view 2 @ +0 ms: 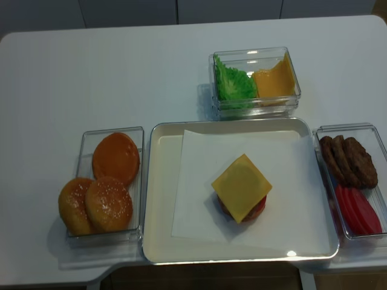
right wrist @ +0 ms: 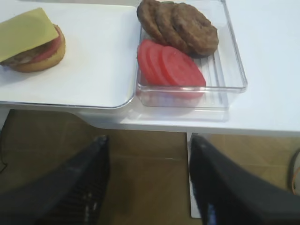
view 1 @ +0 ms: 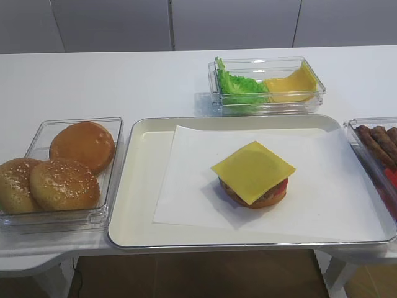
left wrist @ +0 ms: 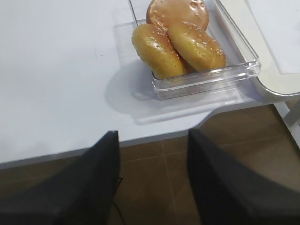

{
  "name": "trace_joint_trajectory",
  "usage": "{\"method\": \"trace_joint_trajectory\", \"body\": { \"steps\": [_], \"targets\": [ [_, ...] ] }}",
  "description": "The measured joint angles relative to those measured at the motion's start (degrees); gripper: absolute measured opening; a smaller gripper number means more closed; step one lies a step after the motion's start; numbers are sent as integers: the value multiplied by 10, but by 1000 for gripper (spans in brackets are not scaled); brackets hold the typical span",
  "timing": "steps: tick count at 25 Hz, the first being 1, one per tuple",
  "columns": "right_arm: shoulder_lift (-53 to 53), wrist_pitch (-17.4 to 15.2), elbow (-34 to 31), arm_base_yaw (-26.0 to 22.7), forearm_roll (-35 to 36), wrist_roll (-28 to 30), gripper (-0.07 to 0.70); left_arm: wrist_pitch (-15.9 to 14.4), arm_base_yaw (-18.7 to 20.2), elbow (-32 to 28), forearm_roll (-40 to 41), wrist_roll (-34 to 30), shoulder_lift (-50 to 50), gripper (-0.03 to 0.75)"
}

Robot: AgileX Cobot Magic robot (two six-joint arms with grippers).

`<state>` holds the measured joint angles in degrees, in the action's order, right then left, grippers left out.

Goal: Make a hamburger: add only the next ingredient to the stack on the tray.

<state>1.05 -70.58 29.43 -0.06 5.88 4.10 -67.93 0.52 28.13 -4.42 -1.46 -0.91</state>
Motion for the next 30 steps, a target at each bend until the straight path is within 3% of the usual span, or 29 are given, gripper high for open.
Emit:
{"method": "trace_joint_trajectory", "body": {
  "steps": [7, 18, 24, 30],
  "targets": [
    [0, 42, -22, 0, 7, 13, 407, 0, 0, 0, 0, 0, 0, 351],
    [0, 45, -22, 0, 19, 14, 407, 0, 0, 0, 0, 0, 0, 351],
    [0, 45, -22, 33, 20, 14, 407, 0, 0, 0, 0, 0, 0, 351],
    [0, 45, -22, 34, 21, 15, 407, 0, 0, 0, 0, 0, 0, 351]
  ]
}}
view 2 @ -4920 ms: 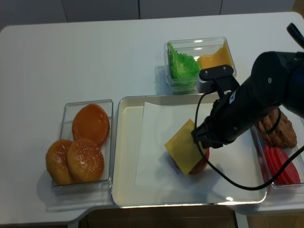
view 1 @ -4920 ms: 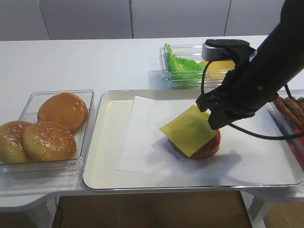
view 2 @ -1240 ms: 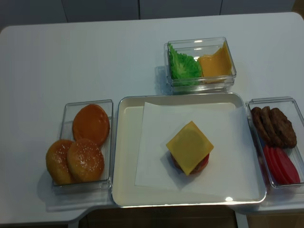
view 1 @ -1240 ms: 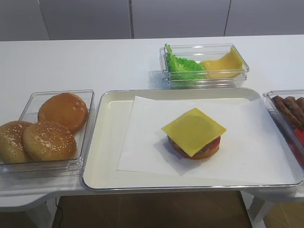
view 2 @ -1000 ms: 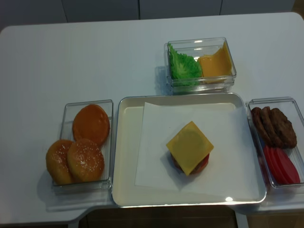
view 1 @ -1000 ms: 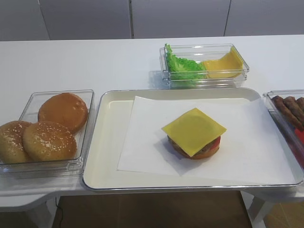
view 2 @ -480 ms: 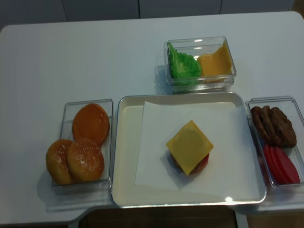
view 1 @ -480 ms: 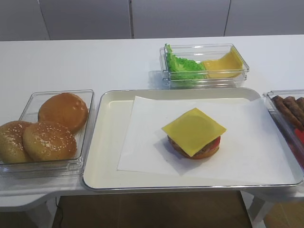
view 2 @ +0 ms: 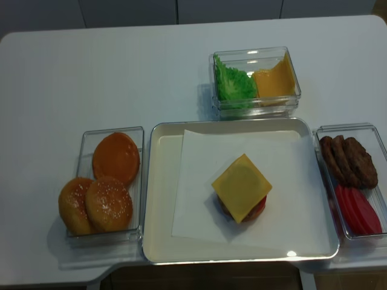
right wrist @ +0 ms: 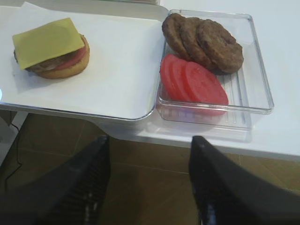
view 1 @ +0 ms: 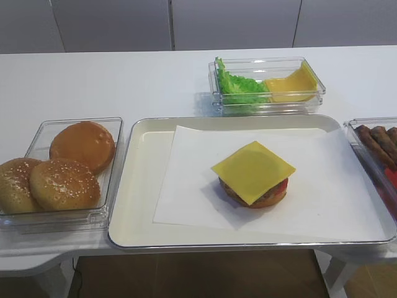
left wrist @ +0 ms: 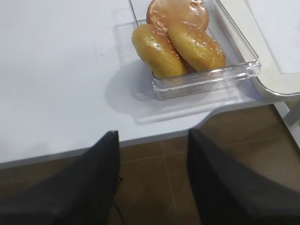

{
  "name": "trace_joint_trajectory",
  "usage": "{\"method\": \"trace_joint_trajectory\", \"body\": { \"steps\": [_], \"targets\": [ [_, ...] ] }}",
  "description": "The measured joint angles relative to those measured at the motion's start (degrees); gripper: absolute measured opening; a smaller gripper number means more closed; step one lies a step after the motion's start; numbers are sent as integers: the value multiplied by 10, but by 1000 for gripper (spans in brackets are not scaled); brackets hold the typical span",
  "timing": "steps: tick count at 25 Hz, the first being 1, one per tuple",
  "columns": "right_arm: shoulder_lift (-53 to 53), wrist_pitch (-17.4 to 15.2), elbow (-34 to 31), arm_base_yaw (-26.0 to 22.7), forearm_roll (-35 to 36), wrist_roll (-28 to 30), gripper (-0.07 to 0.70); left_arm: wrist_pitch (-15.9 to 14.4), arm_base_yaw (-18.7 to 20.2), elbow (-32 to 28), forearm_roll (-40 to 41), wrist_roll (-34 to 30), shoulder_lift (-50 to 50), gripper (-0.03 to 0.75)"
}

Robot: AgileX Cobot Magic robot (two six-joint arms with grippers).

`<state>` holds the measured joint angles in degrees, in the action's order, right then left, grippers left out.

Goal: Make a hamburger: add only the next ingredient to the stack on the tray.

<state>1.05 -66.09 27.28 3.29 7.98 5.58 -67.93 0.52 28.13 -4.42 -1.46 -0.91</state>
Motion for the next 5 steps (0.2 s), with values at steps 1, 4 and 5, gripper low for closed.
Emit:
{"method": "trace_joint_trajectory", "body": {
  "steps": [1, 4, 5],
  "targets": [
    [0, 0, 0, 0, 0, 0, 407, 0, 0, 0, 0, 0, 0, 351],
    [0, 0, 0, 0, 0, 0, 407, 0, 0, 0, 0, 0, 0, 351],
    [0, 0, 0, 0, 0, 0, 407, 0, 0, 0, 0, 0, 0, 351]
  ]
}}
